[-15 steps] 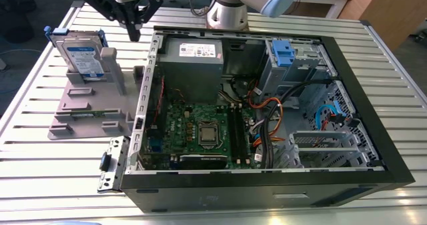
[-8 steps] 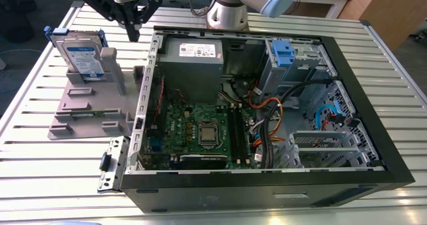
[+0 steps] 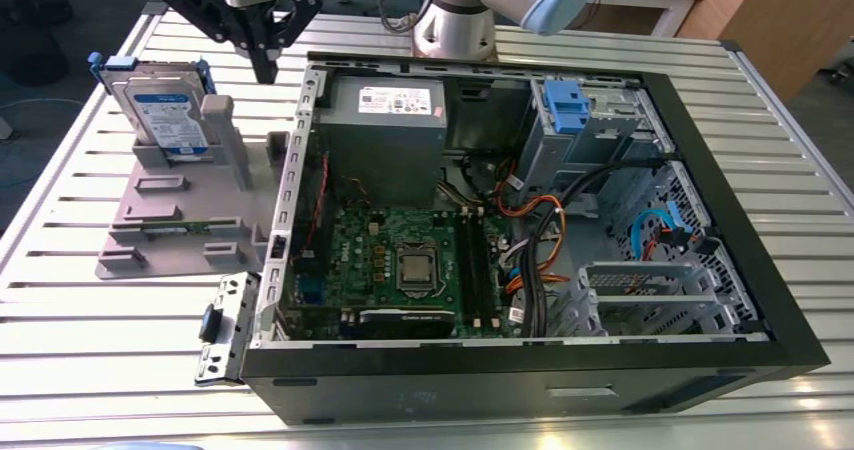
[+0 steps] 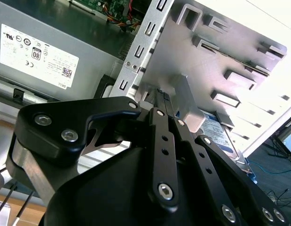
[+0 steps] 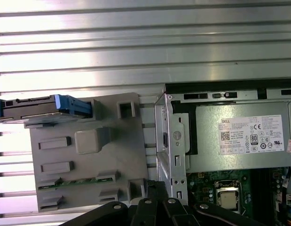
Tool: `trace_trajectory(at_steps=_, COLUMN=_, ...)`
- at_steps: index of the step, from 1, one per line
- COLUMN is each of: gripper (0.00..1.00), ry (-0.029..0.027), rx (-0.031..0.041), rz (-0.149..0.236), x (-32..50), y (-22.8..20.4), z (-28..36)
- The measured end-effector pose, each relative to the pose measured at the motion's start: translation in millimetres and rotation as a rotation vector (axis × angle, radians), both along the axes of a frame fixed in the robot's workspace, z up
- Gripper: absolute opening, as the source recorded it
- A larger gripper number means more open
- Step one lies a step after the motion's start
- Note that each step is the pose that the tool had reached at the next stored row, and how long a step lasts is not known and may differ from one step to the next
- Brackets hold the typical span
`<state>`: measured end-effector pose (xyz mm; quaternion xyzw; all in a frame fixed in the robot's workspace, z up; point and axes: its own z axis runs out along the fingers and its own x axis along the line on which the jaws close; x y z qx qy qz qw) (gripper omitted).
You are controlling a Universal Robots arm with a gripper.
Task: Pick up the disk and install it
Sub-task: 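Reach for the disk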
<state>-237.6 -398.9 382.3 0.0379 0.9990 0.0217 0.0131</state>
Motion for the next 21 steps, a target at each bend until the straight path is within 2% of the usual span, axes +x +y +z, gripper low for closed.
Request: trace_trajectory(at_steps=21, gripper=0.11, ry=0.0000, rx=0.0000, rz=0.000, x=-5.0, y=0.0, z=-1.4)
